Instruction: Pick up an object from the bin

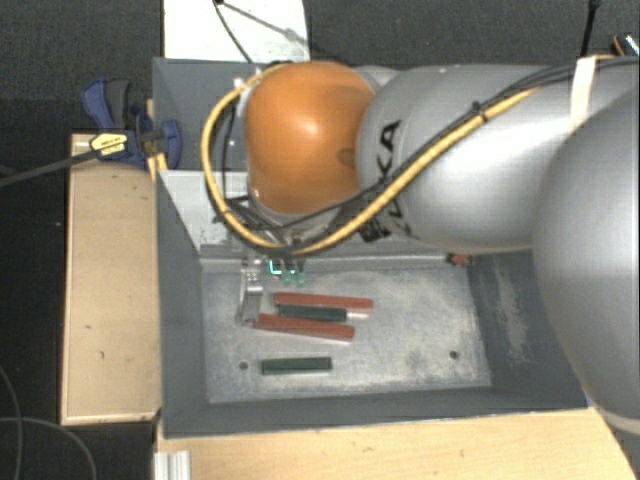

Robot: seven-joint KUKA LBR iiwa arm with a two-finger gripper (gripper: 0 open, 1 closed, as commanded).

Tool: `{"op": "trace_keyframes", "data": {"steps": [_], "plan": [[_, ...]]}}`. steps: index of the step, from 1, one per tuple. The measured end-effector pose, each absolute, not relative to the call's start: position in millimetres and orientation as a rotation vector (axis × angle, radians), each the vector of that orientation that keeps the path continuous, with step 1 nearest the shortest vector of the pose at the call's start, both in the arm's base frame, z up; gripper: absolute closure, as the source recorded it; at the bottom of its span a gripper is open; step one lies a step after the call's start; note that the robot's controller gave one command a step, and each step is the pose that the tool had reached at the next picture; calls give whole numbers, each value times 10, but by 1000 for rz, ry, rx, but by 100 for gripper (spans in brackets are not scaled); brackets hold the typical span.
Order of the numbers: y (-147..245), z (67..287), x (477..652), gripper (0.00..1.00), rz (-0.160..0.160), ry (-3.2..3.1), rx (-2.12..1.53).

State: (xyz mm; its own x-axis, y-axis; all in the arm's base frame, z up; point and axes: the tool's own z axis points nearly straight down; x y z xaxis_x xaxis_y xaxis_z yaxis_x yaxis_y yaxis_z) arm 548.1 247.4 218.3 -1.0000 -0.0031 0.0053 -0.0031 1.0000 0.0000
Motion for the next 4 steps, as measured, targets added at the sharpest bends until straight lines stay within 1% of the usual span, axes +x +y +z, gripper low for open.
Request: {"op": "trace_keyframes", "data": {"steps": [1,2,3,4], "plan": [[1863,1226,5270,0,7,-3134,-18],[1689,681,5390,0,-1,-3140,6],[1706,723,5406,100,-5,-3146,-4],[1698,708,5396,0,-3,-3143,-9]]}}
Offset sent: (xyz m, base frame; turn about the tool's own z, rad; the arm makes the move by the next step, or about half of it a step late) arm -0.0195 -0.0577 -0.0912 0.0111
